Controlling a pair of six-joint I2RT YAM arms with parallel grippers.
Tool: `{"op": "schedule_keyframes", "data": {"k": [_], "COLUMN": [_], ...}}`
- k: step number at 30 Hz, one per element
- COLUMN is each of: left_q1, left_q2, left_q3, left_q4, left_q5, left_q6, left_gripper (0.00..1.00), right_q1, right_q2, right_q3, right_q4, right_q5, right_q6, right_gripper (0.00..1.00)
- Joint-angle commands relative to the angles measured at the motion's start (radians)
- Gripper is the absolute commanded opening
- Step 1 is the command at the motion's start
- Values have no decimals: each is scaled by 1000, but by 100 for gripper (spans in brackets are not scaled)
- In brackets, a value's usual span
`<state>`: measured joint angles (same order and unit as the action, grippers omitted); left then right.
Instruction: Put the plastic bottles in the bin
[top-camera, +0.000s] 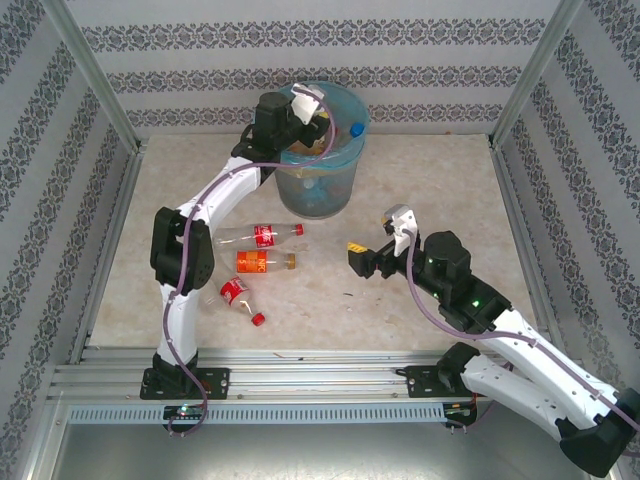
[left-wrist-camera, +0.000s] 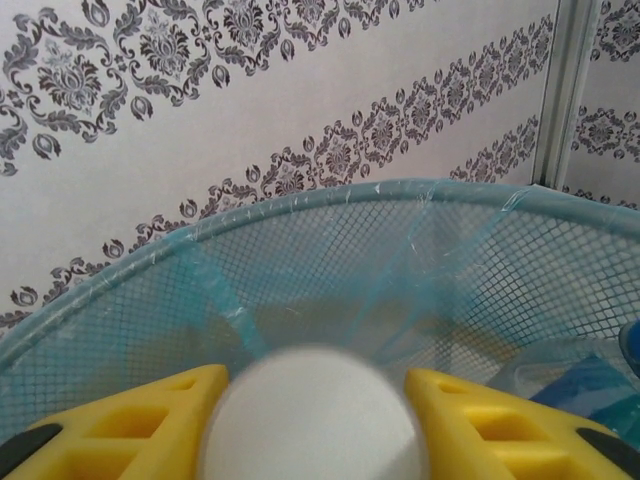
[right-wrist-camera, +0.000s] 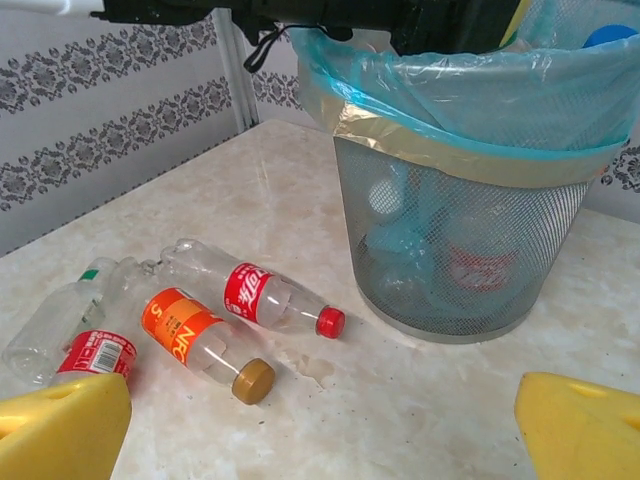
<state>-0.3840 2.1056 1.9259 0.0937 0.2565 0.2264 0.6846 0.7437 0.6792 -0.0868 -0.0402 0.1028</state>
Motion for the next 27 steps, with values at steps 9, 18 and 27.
{"op": "schedule_keyframes", "data": {"k": [9, 18, 27], "left_q1": [7, 7, 6], "left_q2": [-182, -380, -657], "left_q3": [71, -143, -478], "left_q4": [-26, 26, 0], "left_q5": [255, 216, -2], "left_q6": [-269, -341, -370], "left_gripper": [57, 49, 49], "right_q1": [16, 20, 90], "right_q2": [6, 32, 217], "right_q3": [32, 43, 130], "right_q4": [22, 28, 34], "right_q5": [88, 73, -144], "right_q6": [16, 27, -157], "right_gripper": [98, 96, 88]}}
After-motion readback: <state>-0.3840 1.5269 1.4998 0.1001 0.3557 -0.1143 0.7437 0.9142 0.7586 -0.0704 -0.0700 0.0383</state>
